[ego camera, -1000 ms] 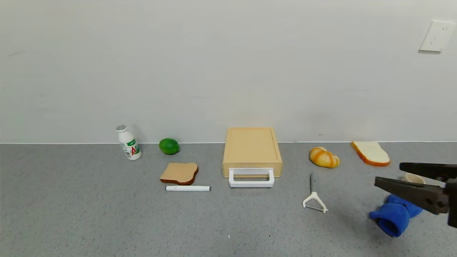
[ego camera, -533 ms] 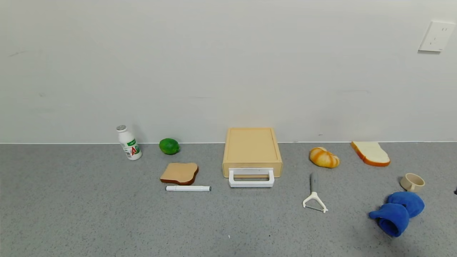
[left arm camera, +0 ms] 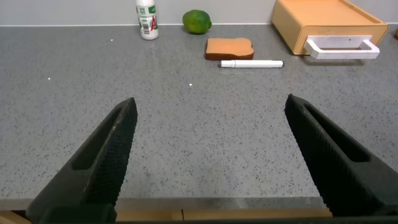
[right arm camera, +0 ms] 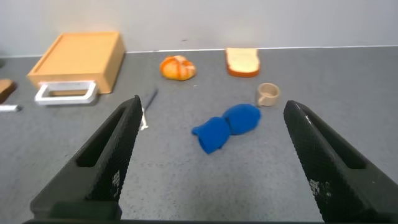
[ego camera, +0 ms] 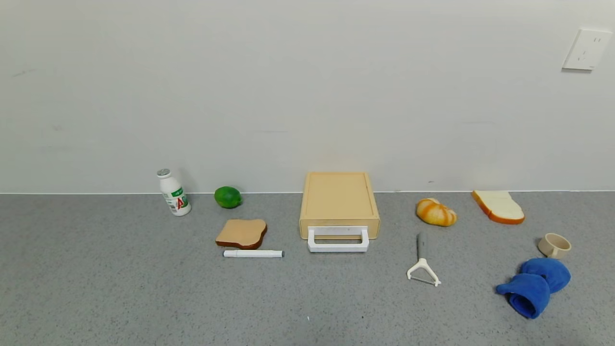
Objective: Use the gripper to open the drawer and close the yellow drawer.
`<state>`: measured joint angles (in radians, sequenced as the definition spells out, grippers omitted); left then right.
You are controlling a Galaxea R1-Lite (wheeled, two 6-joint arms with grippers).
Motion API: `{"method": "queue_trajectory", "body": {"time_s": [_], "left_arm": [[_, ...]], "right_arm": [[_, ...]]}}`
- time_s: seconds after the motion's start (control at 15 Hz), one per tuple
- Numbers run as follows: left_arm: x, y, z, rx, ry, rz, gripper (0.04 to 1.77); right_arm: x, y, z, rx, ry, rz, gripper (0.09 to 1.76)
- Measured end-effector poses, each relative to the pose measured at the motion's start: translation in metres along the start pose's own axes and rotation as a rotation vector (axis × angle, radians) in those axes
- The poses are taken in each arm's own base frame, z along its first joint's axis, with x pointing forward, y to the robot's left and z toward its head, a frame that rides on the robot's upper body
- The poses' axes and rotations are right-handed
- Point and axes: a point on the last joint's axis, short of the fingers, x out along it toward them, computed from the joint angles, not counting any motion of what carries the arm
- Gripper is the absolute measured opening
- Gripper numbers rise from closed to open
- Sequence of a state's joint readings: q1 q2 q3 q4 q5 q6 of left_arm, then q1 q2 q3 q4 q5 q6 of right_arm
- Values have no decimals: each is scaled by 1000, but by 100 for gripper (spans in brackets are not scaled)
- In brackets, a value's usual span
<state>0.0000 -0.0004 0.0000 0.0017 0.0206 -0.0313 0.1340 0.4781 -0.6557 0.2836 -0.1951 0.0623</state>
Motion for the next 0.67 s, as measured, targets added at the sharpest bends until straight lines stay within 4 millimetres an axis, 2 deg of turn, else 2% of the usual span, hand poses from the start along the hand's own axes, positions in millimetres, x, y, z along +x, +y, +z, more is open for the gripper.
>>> {"method": "queue_trajectory", "body": {"time_s": [0.27,0.47,0.67], "left_arm": [[0,0,0,0,0,0,172],[0,0,0,0,0,0,172],[0,0,0,-1,0,0,172]], "right_arm": [[-18,0,-8,-1,-37,-110,169],[-27,1,-25,-8,-33,-80,169],[-35,0,-53,-8,-44,-12,170]]}}
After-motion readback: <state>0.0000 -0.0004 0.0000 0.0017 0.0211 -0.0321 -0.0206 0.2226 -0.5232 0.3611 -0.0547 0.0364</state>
